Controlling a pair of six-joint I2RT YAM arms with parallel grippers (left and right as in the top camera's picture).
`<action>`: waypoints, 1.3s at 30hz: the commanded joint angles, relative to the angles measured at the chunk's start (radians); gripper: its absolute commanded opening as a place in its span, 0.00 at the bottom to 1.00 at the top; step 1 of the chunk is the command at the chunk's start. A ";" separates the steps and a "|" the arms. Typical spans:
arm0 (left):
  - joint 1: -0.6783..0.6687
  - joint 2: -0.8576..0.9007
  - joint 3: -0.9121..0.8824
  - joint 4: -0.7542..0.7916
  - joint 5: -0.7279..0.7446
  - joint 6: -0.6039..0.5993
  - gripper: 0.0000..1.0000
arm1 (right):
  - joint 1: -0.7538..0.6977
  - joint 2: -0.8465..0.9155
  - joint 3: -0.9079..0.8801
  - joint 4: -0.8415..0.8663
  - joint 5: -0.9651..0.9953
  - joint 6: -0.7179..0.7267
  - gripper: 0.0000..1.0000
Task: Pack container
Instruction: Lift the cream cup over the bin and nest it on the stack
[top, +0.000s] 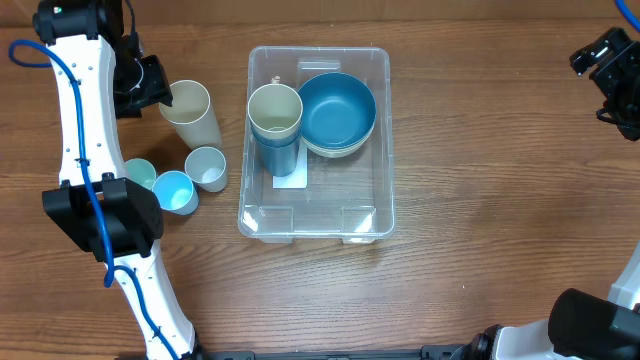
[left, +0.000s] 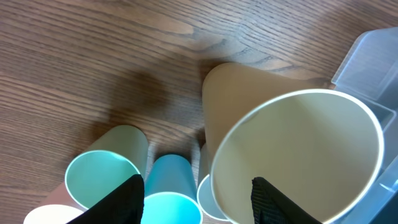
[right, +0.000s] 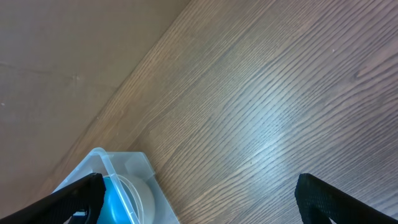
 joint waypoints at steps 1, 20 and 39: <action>-0.002 0.062 0.009 -0.006 -0.020 0.022 0.54 | 0.002 -0.006 0.006 0.005 -0.005 0.002 1.00; -0.001 0.038 0.225 -0.004 -0.027 -0.009 0.04 | 0.002 -0.006 0.006 0.005 -0.005 0.002 1.00; -0.388 -0.441 0.384 -0.043 0.035 0.082 0.04 | 0.002 -0.006 0.006 0.005 -0.005 0.002 1.00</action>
